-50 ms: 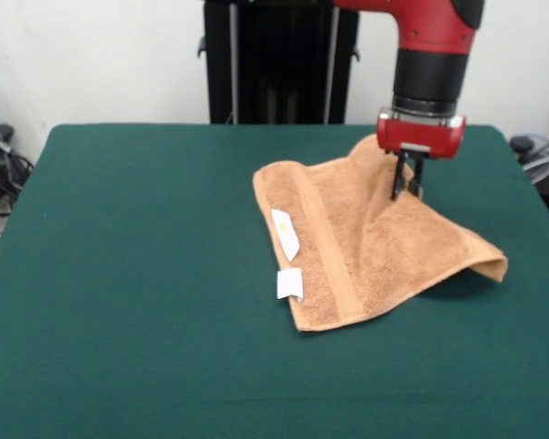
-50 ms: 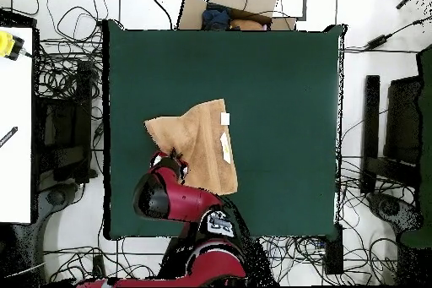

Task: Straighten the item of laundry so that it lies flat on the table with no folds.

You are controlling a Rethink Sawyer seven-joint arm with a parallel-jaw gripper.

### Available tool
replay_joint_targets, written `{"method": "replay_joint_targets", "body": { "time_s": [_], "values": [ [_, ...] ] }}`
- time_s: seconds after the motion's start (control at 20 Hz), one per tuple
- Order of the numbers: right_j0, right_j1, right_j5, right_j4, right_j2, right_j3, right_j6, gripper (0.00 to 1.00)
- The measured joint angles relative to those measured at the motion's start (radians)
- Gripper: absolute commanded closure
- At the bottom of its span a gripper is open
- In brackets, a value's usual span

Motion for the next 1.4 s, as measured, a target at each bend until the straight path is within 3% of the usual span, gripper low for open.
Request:
{"method": "replay_joint_targets", "body": {
  "time_s": [0.05, 1.1, 1.25, 1.4],
  "values": [
    [-0.001, 0.002, 0.0, 0.0, 0.0, 0.0, 0.0, 0.0],
    [-0.073, -0.011, 0.004, -0.003, 0.015, 0.007, 0.0, 0.0],
    [-0.143, -0.097, 0.104, -0.006, 0.05, 0.047, 0.0, 0.0],
    [-0.185, -0.21, 0.295, -0.007, 0.055, 0.07, 0.0, 0.0]
  ]
}}
